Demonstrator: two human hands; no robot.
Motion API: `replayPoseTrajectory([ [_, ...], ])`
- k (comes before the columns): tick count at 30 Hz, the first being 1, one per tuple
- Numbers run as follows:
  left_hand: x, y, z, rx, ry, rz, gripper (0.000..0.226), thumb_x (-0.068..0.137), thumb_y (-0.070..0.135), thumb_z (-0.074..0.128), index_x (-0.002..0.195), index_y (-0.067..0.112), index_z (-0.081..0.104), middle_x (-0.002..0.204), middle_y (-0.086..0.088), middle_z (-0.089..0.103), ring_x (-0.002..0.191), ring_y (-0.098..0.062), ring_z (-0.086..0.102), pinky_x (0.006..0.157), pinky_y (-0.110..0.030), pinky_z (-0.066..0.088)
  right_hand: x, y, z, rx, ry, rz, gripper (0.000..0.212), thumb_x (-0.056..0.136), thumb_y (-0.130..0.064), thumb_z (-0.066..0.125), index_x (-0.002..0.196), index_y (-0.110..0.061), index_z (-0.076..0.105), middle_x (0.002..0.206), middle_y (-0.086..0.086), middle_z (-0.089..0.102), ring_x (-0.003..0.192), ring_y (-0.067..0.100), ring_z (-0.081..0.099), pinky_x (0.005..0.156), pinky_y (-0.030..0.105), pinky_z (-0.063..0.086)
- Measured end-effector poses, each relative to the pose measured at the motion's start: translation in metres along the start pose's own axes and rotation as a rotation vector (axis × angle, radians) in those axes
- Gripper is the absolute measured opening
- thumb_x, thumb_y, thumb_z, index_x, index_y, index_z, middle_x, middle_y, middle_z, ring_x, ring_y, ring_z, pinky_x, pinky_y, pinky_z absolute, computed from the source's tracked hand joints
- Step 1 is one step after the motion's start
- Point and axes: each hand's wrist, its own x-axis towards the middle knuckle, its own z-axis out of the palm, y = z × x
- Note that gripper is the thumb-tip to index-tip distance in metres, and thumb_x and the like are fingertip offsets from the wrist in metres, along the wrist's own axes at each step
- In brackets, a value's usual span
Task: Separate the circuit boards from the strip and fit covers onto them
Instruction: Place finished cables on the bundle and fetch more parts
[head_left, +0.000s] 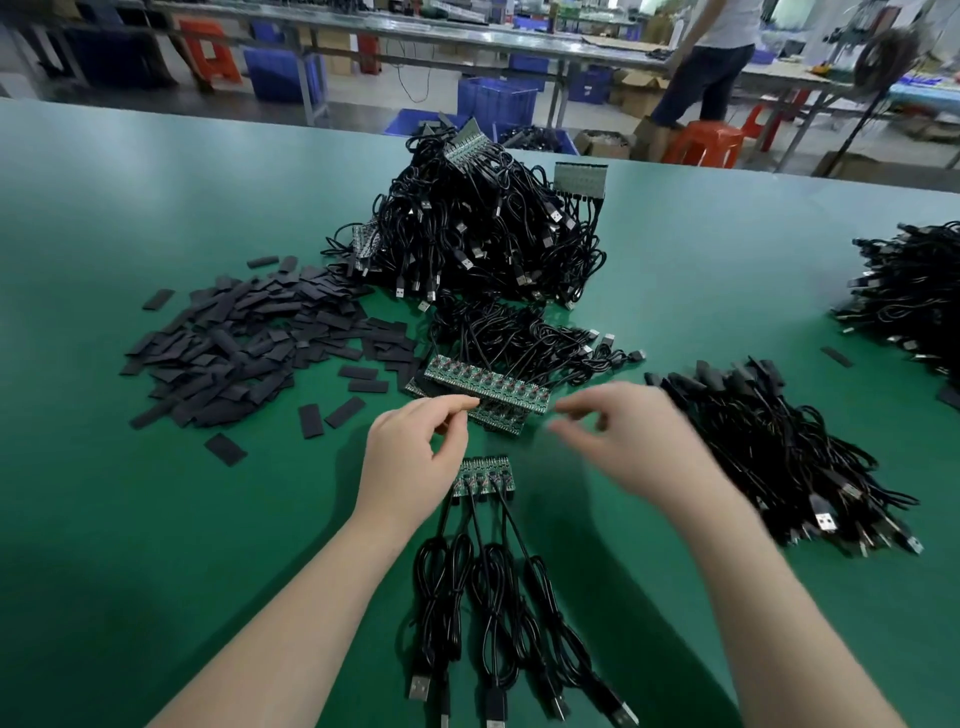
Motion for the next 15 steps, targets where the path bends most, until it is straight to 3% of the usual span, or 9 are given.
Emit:
replayPoseTrajectory([
  [3,0.0,0.0,-0.002,0.006,-0.007,-0.01,0.023,0.095,0.015,0.059,0.111,0.025,0.072,0.098,0.014,0.069,0.083,-0.002,0.06,0.082,-0.043,0.051,0.008,-0.029,0.032,-0.047,-0.251,-0.078,0.048,0.087,-0.057,0.063,0.126,-0.029,0.065,0.115,-0.006,0.061,0.1,0.012,0.057,0.092,0.032,0.05],
  [5,-0.001,-0.001,-0.002,-0.003,-0.011,-0.017,0.023,0.095,0.016,0.059,0.112,0.026,0.071,0.1,0.015,0.068,0.088,-0.004,0.06,0.085,-0.04,0.051,0.008,-0.035,0.047,-0.066,-0.338,-0.065,0.052,0.085,-0.057,0.066,0.128,-0.028,0.062,0.117,-0.001,0.053,0.106,0.018,0.056,0.094,0.037,0.049],
  [10,-0.002,-0.005,0.0,-0.004,-0.039,-0.014,0.025,0.096,0.02,0.058,0.116,0.031,0.069,0.101,0.019,0.064,0.094,0.002,0.056,0.076,-0.021,0.049,-0.002,-0.027,0.068,0.119,-0.243,-0.017,0.043,0.083,-0.05,0.072,0.114,-0.022,0.062,0.109,-0.006,0.047,0.102,0.014,0.054,0.089,0.029,0.046],
  [15,-0.002,-0.006,0.002,-0.013,-0.075,-0.012,0.025,0.095,0.022,0.058,0.115,0.034,0.068,0.1,0.025,0.061,0.093,0.002,0.057,0.068,-0.016,0.047,-0.007,-0.023,0.07,0.198,-0.141,-0.003,0.03,0.079,-0.042,0.078,0.091,-0.029,0.054,0.091,-0.012,0.052,0.084,0.009,0.05,0.068,0.021,0.035],
])
